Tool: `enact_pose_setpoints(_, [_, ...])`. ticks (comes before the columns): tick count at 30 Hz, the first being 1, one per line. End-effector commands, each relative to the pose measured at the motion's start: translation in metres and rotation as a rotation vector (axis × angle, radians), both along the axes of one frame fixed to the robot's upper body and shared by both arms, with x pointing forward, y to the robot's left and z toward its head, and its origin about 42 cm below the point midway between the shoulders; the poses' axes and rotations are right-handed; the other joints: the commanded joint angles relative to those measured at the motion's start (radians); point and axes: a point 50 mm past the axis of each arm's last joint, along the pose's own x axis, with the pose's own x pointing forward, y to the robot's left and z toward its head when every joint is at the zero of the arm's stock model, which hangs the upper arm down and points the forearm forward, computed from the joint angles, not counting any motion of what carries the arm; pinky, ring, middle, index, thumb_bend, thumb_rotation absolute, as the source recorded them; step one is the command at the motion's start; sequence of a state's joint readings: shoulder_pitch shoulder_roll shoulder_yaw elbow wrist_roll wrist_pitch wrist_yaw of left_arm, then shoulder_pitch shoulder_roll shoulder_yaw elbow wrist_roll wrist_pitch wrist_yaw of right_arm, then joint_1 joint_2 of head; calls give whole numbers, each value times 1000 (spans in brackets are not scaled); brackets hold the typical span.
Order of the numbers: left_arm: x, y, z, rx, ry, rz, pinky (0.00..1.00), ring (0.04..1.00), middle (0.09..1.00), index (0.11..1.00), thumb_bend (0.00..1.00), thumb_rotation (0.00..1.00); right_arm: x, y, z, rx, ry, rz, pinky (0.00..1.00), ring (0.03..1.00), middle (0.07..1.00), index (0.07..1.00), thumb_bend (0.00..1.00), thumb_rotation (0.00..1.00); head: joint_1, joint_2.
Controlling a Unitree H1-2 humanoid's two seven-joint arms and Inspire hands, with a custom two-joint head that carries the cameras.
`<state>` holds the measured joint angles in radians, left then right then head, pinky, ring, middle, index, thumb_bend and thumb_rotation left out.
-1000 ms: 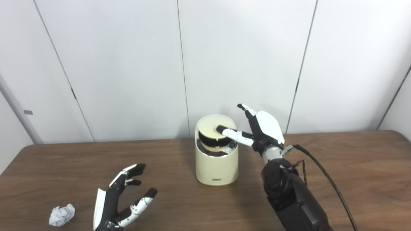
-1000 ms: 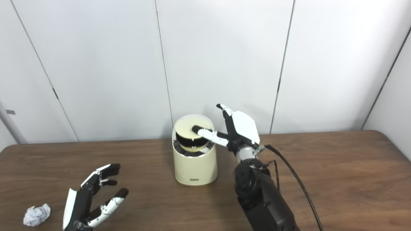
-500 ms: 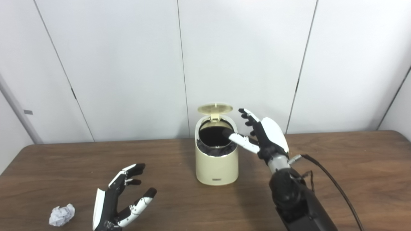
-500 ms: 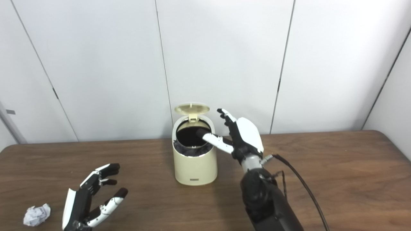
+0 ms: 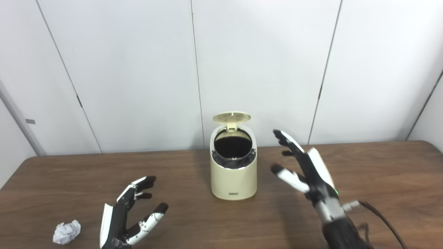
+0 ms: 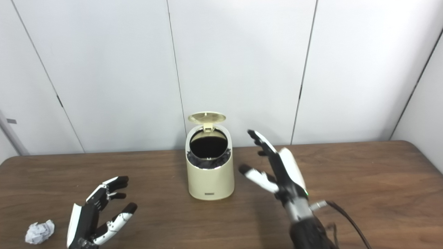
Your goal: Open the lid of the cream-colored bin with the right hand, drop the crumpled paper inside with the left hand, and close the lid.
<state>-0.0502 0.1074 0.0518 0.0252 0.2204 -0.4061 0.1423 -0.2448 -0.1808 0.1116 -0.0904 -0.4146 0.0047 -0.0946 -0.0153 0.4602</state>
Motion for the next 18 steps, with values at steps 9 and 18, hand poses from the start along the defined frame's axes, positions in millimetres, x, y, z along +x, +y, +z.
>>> enact_pose_setpoints(9, [-8,13,-9,10,13,1,640,752,770,738,743,449,-40,-28,-21,45,-108,-44,832,893,904,904,954,992,-10,3])
enact_pose_setpoints(18, [-10,18,1,66,-7,9,633,741,757,730,731,445,-63,-36,-55,105,-125,-79,859,903,895,888,879,960,13,11])
